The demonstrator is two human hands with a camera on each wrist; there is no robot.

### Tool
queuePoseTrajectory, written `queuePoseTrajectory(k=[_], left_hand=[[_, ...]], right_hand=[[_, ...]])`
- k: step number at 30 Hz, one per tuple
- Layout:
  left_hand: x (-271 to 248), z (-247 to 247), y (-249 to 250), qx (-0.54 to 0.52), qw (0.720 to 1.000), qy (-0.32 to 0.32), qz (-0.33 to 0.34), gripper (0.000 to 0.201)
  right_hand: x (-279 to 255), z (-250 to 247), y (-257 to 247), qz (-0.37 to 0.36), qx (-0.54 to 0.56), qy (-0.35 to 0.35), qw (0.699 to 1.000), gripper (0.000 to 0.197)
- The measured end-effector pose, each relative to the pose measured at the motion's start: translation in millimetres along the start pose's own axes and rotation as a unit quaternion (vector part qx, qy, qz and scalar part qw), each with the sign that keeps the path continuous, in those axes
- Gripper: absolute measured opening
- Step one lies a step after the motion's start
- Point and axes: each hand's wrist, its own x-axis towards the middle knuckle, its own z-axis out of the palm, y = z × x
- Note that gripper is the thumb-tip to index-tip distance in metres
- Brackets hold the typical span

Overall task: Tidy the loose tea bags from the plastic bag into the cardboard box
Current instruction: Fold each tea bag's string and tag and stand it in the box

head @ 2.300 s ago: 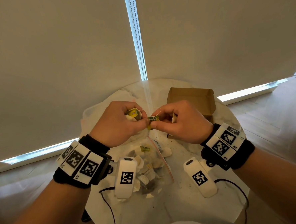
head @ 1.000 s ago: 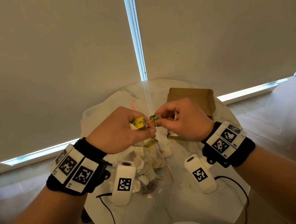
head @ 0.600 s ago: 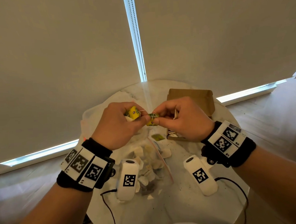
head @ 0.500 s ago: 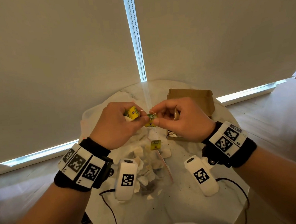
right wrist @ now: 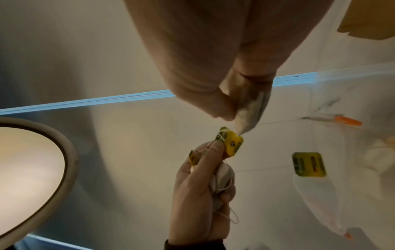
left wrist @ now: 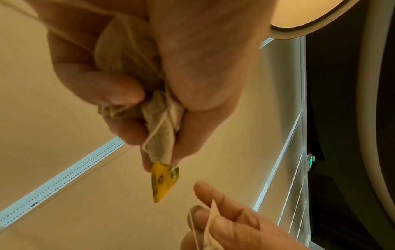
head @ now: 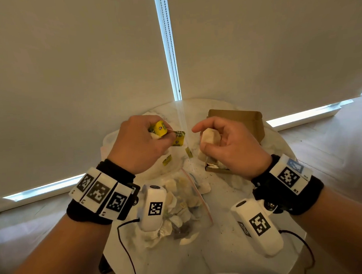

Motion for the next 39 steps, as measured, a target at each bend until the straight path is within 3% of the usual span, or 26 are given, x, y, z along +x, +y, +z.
queuePoseTrajectory(k=[6, 12, 17, 24, 28, 31, 33, 36, 39], left_hand=[[4.4, -3.1, 2.6, 0.005, 1.000, 0.027, 0.002, 0.009], [7.6, -6.0, 5.1, 0.015, 0.999, 0.041, 0.027, 0.006], [7.3, -7.7, 9.5, 0.017, 0.997, 0.043, 0.056, 0.005], [2.5, -12.4, 17.0, 0.009, 0.995, 0.037, 0.088, 0.018], [1.0, -12.5, 13.2, 0.004, 0.995, 0.041, 0.092, 0.016], [-0.4, -12.6, 4.9, 0.003, 0.996, 0.039, 0.079, 0.007], [-0.2, -11.9, -2.8, -0.001, 0.997, 0.030, 0.067, 0.005], [4.5, -7.2, -14.6, 0.006, 0.999, 0.009, 0.032, 0.008], [9.8, -2.3, -21.4, -0.009, 1.000, -0.004, -0.009, 0.010]], right_hand=[[-14.7, 5.2, 6.4, 0.027, 0.059, 0.050, 0.997, 0.022], [-24.3, 21.1, 14.5, 0.020, 0.065, 0.027, 0.997, 0.010], [-25.5, 35.6, 23.3, 0.055, 0.105, -0.016, 0.993, 0.008], [-26.1, 44.4, 31.1, 0.169, 0.241, -0.096, 0.951, 0.033], [-21.5, 43.1, 33.4, 0.186, 0.312, -0.095, 0.927, 0.063], [-16.5, 33.7, 31.5, 0.156, 0.320, -0.065, 0.932, 0.083], [-12.2, 25.2, 29.1, 0.097, 0.267, -0.043, 0.958, 0.088], [-7.8, 12.8, 24.3, -0.043, 0.102, -0.042, 0.993, 0.086], [-7.6, 6.8, 20.3, -0.150, -0.098, -0.083, 0.980, 0.082]])
